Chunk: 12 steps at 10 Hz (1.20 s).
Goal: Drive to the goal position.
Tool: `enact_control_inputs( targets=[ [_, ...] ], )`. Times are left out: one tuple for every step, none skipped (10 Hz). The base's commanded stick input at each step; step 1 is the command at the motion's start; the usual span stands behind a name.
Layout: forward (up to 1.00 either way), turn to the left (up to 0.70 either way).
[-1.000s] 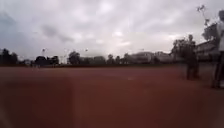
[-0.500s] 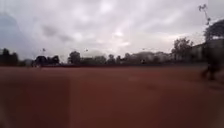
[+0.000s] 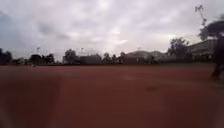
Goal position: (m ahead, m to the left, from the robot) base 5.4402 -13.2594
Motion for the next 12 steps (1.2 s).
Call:
enact_control_inputs(
  targets=[
    [0.70,0.00],
    [0.70,0.00],
    [0.70,0.00],
    [0.70,0.00],
    [0.70,0.00],
    [0.70,0.00],
    [0.70,0.00],
    [0.70,0.00],
    [0.70,0.00],
    [0.70,0.00],
    [0.70,0.00],
    [0.70,-0.19]
  ],
)
